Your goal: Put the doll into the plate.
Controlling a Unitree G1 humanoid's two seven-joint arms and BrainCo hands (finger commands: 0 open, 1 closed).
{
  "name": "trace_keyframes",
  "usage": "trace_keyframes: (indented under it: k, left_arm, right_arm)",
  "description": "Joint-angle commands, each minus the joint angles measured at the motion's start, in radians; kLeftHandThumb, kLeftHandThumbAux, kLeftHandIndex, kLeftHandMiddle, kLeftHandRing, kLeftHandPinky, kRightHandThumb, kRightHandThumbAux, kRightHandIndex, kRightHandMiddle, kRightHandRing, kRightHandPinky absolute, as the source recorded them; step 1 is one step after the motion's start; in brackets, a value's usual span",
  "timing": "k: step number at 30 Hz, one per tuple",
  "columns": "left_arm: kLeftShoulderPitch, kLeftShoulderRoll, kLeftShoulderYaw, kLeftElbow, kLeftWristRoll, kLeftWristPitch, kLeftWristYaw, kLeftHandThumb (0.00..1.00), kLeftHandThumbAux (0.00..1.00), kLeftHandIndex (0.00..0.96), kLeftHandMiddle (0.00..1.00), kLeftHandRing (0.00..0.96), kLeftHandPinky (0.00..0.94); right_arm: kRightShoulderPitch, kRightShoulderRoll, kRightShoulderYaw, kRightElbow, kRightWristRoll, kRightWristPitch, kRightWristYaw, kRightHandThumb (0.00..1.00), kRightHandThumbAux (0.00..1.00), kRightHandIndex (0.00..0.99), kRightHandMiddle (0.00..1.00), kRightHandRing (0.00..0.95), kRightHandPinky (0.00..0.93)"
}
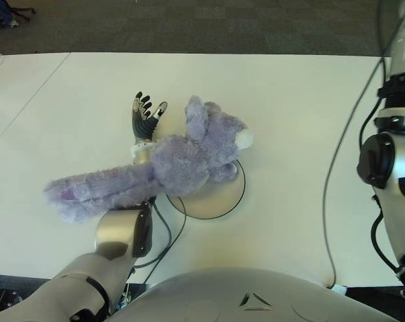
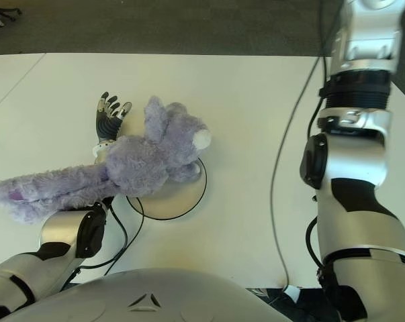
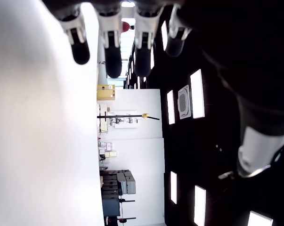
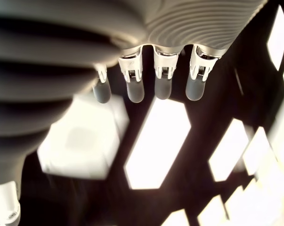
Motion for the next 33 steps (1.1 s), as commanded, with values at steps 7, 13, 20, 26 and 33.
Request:
trace_keyframes:
  k: [7,13,20,26,33]
  left_arm:
    - [0.265,-0.036,0.010,0.184,0.003,0.118,-0.009,0.000,0.627,0.073,0.164,0.142,0.114]
    - [0.262,-0.033,0.007,0.185,0.006,0.119,-0.013,0.000,0.640,0.080,0.172,0.150,0.127]
    - [0.257,-0.034,0.009,0.186,0.004,0.120,-0.017,0.000,0.637,0.083,0.174,0.152,0.124]
    - [0.255,-0.038,0.009,0.185,0.002,0.119,-0.018,0.000,0.634,0.076,0.167,0.147,0.114]
    - [0.251,-0.042,0.012,0.185,0.000,0.120,-0.016,0.000,0.641,0.087,0.176,0.159,0.142]
  right_arm:
    - [-0.104,-0.031,-0.082,0.338,0.071,-0.136,-0.036,0.000,0.642,0.127,0.085,0.053,0.052]
    - [-0.117,-0.034,-0.092,0.413,0.081,-0.175,-0.020,0.000,0.636,0.139,0.097,0.069,0.071]
    - [-0.085,-0.052,-0.107,0.500,0.081,-0.223,-0.026,0.000,0.619,0.148,0.104,0.071,0.056]
    - [-0.016,-0.086,-0.121,0.617,0.067,-0.242,-0.066,0.000,0.599,0.155,0.113,0.075,0.054]
    - [0.158,-0.041,-0.074,0.707,0.000,-0.231,-0.189,0.000,0.633,0.152,0.131,0.086,0.054]
